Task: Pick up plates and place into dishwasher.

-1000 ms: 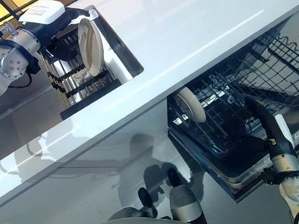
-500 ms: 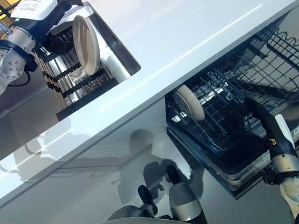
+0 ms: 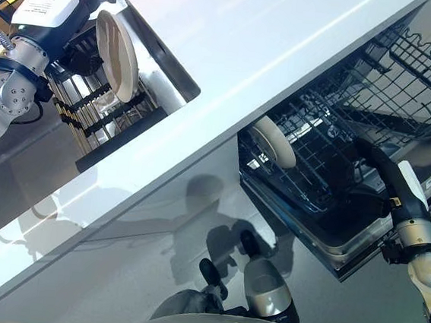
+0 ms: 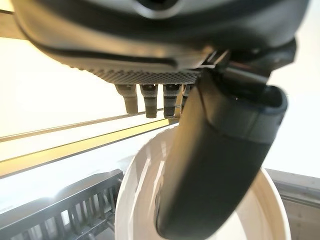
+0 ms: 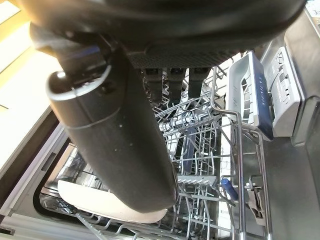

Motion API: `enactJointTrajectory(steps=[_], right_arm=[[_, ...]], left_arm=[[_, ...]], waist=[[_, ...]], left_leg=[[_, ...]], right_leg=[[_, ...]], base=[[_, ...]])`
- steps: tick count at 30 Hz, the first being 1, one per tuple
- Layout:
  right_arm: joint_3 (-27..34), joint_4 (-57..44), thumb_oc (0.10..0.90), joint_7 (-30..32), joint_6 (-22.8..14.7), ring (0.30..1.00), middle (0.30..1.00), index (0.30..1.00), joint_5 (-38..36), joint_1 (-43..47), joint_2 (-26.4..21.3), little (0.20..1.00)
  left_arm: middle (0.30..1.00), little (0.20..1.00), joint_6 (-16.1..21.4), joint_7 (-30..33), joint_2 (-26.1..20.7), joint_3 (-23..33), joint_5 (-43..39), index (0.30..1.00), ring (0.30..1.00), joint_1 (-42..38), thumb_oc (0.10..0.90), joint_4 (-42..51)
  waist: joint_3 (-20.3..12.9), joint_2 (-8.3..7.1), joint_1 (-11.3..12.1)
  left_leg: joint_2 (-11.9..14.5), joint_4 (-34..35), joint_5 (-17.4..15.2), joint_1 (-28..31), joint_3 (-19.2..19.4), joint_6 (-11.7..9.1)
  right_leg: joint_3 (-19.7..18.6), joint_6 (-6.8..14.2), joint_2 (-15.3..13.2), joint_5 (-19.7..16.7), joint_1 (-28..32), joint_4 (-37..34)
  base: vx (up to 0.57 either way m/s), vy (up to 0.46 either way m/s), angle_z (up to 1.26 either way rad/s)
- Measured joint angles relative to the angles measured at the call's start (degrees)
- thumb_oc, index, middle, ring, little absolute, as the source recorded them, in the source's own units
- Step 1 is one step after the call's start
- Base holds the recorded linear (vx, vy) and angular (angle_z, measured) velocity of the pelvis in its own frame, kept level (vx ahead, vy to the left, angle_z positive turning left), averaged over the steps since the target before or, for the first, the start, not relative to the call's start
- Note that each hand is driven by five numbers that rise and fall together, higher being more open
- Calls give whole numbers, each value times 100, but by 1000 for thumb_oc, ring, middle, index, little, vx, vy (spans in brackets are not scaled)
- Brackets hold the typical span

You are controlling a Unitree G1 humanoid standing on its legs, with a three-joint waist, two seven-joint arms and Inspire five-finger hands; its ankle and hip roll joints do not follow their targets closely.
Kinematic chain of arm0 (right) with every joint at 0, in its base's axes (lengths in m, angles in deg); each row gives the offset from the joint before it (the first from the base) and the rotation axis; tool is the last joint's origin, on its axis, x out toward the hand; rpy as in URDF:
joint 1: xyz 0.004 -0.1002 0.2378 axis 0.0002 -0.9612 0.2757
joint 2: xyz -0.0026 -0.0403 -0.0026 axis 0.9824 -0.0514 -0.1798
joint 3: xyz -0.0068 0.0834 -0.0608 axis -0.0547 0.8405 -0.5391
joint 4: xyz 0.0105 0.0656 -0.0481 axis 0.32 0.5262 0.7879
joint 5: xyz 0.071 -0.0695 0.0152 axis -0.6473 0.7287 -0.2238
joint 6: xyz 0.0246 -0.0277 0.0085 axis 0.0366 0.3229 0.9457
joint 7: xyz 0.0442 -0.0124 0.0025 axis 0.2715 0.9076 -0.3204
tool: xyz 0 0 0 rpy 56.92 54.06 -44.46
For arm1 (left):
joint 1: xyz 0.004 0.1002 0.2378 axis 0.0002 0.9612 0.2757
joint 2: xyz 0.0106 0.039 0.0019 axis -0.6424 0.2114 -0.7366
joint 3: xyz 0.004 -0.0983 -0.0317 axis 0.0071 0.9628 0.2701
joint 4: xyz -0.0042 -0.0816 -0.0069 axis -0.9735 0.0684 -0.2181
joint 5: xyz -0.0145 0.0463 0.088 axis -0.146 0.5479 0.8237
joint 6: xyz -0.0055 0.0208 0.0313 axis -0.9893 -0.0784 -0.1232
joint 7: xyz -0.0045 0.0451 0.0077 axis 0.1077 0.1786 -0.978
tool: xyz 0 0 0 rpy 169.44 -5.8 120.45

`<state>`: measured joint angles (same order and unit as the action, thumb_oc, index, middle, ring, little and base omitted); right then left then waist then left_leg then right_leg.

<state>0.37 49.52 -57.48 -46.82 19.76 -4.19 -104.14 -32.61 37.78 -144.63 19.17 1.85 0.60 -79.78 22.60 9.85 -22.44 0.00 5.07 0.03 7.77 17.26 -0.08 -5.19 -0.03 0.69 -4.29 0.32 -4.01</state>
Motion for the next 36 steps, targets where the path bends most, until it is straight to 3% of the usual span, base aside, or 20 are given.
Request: enactJointTrajectory(steps=[22,23,24,26,36], right_arm=[[-6,1,800,34,-98,900,900,900,13,16,-144,900],[-6,1,800,38,-98,900,900,900,14,17,-161,900],[-6,1,800,46,-98,900,900,900,14,17,-177,900],[-6,1,800,47,-98,900,900,900,23,17,-184,900],[-8,1,800,66,-98,900,900,900,24,26,-388,900]], left_arm=[[900,900,-4,-146,3,-631,-30,900,900,-483,800,-155],[799,782,-5,-168,5,-634,-35,799,799,-483,682,-156],[554,496,-7,-219,8,-637,-58,554,554,-483,396,-156],[300,200,-10,-277,8,-639,-68,300,300,-498,100,-163],[300,200,-2,-412,7,-634,-72,300,300,-1036,100,-435]], waist=[[98,-107,-160],[98,-107,-165],[98,-108,-172],[98,-108,-172],[98,-108,-219]], left_leg=[[-4,0,0,-15,99,0],[-2,0,0,-15,100,0],[-1,0,0,-14,100,0],[-1,0,0,-14,100,0],[2,0,0,9,102,0]], right_leg=[[-18,1,9,0,-106,101],[-18,0,12,0,-106,102],[-18,0,13,0,-106,103],[-18,0,15,0,-106,105],[-18,0,18,0,-85,110]], base=[[2,-1,-2],[0,0,0],[0,0,0],[0,0,0],[-19,-9,0]])
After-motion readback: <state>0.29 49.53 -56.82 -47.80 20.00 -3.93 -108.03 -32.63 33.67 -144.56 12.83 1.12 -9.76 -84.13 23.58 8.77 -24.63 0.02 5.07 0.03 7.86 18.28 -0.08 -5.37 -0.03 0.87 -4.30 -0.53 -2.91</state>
